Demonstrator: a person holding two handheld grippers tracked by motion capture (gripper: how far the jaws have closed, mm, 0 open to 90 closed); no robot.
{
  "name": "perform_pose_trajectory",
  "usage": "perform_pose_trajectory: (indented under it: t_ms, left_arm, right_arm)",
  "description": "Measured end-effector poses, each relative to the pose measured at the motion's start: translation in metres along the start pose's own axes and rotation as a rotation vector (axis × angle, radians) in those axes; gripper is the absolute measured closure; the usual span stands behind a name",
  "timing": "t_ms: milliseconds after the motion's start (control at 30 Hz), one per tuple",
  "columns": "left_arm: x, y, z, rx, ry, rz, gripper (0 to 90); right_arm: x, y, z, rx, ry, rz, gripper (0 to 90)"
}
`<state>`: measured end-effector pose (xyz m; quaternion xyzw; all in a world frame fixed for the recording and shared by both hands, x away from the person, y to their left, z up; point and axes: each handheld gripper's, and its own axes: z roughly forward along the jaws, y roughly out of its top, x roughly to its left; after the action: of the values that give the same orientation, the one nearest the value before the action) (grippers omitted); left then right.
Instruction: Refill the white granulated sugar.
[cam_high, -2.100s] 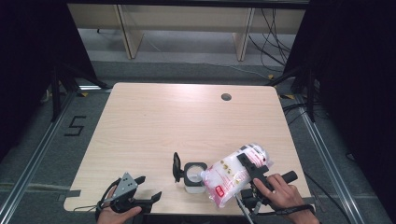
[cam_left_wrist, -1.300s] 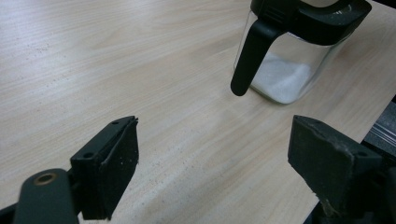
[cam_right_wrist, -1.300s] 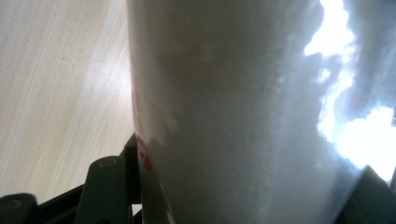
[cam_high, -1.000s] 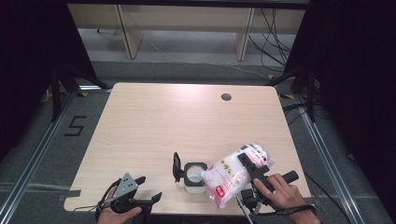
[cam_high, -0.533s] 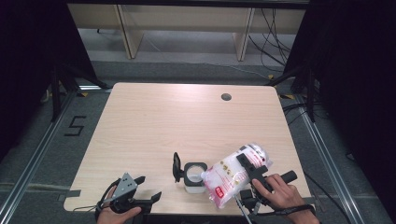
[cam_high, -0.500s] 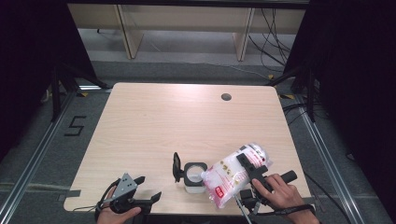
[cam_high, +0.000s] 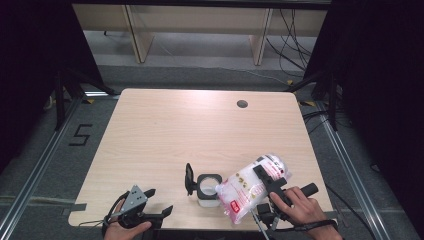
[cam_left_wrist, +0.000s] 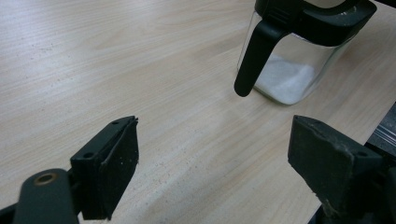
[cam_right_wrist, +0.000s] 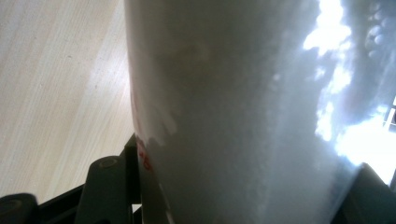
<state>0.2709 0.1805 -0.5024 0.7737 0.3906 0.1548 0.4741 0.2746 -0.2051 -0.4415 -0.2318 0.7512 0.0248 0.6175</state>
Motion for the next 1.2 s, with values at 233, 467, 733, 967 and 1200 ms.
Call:
perform_pose_trajectory:
  t_ms: [233, 467, 733, 967, 1200]
  left_arm:
    - [-0.0005, -0.0006, -0.0013, 0.0, 0.003, 0.006, 15.9]
    - [-0.0011, -0.0007, -0.0022, 0.005, 0.012, 0.002, 15.9]
    - [-0.0001, -0.0003, -0.0018, -0.004, 0.006, 0.002, 15.9]
    - [-0.0005, 0.0001, -0.002, -0.002, 0.005, 0.006, 15.9]
    - [-0.0004, 0.0, -0.003, -0.004, 0.005, 0.002, 15.9]
  right_arm:
    - [-0.0023, 0.0002, -0.0009, 0.011, 0.008, -0.027, 41.2]
    - [0.0011, 0.0007, -0.0002, 0.016, -0.003, -0.008, 41.2]
    - [0.0014, 0.0007, -0.0002, 0.016, -0.001, -0.01, 41.2]
    - [0.0006, 0.0015, -0.0008, 0.026, 0.016, 0.014, 41.2]
    - [-0.0022, -0.0033, 0.0032, -0.013, -0.002, 0.013, 41.3]
